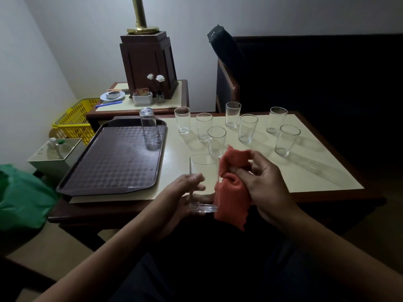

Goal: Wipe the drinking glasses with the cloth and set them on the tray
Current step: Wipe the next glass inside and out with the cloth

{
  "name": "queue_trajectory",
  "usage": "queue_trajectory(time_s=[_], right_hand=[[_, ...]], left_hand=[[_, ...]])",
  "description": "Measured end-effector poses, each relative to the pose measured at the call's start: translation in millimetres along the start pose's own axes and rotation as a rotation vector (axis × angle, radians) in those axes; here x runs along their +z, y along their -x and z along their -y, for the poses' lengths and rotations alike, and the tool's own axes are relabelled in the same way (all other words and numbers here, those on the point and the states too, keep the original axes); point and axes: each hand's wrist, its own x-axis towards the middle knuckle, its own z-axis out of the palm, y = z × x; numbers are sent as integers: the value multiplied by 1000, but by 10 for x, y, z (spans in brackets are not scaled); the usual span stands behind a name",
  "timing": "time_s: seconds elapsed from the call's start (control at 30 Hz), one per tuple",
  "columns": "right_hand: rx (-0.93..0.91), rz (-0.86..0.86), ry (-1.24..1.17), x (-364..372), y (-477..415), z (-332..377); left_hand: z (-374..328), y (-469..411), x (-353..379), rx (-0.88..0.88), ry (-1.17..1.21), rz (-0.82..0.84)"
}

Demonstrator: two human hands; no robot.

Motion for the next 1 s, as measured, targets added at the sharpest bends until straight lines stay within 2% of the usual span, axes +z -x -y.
queue_trajectory(time_s=[0.07,0.17,0.23,0.3,0.47,0.57,0.63,0.73,0.83,0.9,1.0], right_hand=[[-24,37,70,8,36,-48],[71,195,164,121,166,-95],[127,331,106,143,200,-52],[84,387,81,90,153,5],[-159,314,431,-23,75,-26],[-234,379,613,-17,134,-83],[-268,388,632,-8,143,-81],[-227,169,486,-35,75,-32],[-135,47,290,-60,47,18],[-187,46,370,-58,101,21],[-311,148,498,26,226,-27]], left_hand=[[12,-6,-29,-13,16,7],[-22,-6,-108,-28,55,15],[-42,2,-132,-32,74,-4],[-32,2,-135,-34,64,-17],[-35,-11,-119,-12,78,-55],[-66,-50,-182,4,123,-112],[-70,-55,-191,-19,122,-122],[-29,19,-92,-76,112,-90],[13,109,38,-119,65,46],[23,99,37,-103,59,66],[-16,33,-76,-63,157,6]])
